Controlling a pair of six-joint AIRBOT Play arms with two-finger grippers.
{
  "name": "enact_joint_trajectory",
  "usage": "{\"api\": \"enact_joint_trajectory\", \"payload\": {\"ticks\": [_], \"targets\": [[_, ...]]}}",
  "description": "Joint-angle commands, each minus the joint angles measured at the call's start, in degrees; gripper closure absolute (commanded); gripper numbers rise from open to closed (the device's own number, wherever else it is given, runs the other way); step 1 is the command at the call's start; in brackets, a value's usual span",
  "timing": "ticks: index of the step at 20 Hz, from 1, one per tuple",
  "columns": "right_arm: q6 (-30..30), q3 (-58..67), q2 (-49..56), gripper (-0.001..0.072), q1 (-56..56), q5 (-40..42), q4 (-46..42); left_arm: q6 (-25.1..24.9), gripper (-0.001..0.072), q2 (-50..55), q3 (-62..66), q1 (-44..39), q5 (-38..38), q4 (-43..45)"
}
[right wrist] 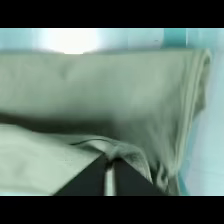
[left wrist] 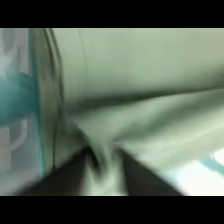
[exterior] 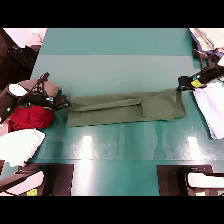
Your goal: Fold the shirts.
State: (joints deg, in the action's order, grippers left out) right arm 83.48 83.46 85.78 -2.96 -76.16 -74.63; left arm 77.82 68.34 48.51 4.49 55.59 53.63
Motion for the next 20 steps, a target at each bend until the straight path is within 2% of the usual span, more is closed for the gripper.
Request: {"api": "enact_joint_trajectory", "payload": {"ticks": [1,2,7,8,9,10,11,12,16,20], "targets": [[2.19,7.32,6.82,0.0215,-0.59,0.11,0.13,2.03,0.0041,1.01,0.68,0.2,-5.49,-3.21],[2.16,9.68,7.98,0.0084,-0.07,-1.11,0.15,2.45,0.0041,1.01,2.16,0.17,-5.07,-3.41],[-2.71,11.96,7.21,0.0085,6.4,-8.87,0.17,1.29,0.0043,1.01,10.86,0.17,5.2,-3.78],[-3.26,10.64,6.75,0.0085,8.2,-9.57,0.17,1.27,0.0164,1.01,11.06,0.17,6.29,-4.07],[-3.28,8.96,6.47,0.0084,10.12,-9.57,0.2,1.2,0.0448,1.01,11.06,0.09,6.97,-4.2],[-3.78,7.02,6.49,0.0084,12.24,-9.81,0.76,0.63,0.0682,1.01,11.06,0.0,7.04,-4.42],[-5.44,4.92,6.82,0.0079,14.19,-9.79,3.08,-0.31,0.0673,1.01,11.06,-0.26,6.84,-4.81],[-7.65,2.71,7.54,0.0001,16.26,-9.62,6.54,-0.26,0.0673,1.01,11.06,-0.92,6.4,-4.76],[-13.92,-3.13,12.33,0.0002,20.63,-9.6,18.84,-0.22,0.0674,1.03,11.06,-5.66,4.87,-4.46],[-19.67,-4.9,15.72,0.0003,20.37,-9.57,22.6,-0.2,0.0674,1.03,11.06,-9.88,4.15,-4.35]]}}
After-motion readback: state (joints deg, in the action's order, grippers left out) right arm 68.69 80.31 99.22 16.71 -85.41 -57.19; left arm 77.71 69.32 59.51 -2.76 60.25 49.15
